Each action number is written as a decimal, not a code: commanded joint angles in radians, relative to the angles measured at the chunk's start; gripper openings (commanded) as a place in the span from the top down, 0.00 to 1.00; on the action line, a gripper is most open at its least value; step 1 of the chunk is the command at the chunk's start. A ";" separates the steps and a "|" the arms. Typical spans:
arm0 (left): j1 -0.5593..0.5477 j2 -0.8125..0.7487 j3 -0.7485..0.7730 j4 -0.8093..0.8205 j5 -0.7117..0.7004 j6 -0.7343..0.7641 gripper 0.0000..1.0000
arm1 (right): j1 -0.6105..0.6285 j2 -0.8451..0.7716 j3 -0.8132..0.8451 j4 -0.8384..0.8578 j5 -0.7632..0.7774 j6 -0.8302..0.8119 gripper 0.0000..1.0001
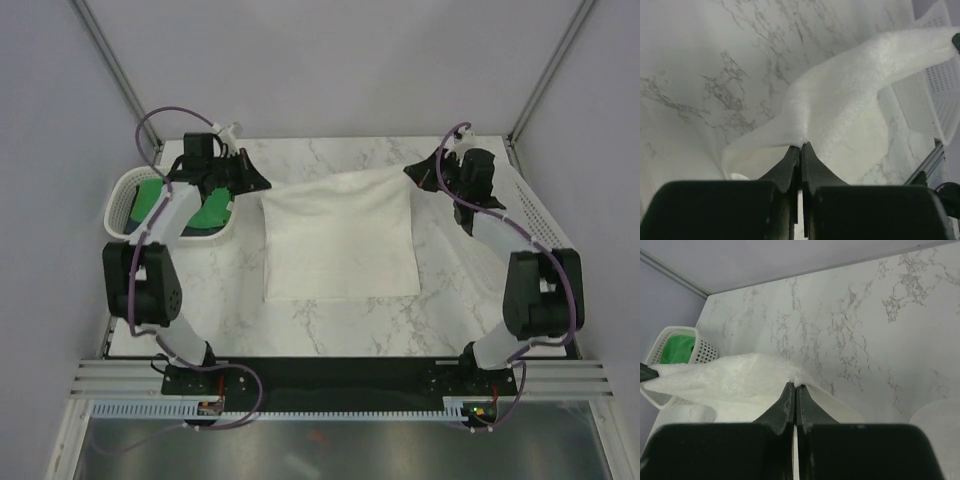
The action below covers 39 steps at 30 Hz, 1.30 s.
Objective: Fold and stack the towels
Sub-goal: Fold the towel
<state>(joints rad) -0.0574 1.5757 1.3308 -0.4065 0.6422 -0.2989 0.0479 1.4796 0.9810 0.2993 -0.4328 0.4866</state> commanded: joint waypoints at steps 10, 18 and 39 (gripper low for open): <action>0.007 0.532 0.470 0.255 -0.062 0.139 0.95 | 0.003 0.567 0.390 0.359 -0.110 0.075 1.00; 0.018 0.681 0.654 0.210 -0.165 0.170 0.91 | 0.001 0.731 0.635 0.160 -0.092 0.000 1.00; 0.019 0.840 0.789 0.244 -0.237 0.123 0.57 | 0.000 0.912 0.857 -0.009 -0.061 -0.002 0.63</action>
<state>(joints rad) -0.0406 2.4172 2.0655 -0.2268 0.4416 -0.1638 0.0502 2.3550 1.7473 0.3454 -0.4896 0.4904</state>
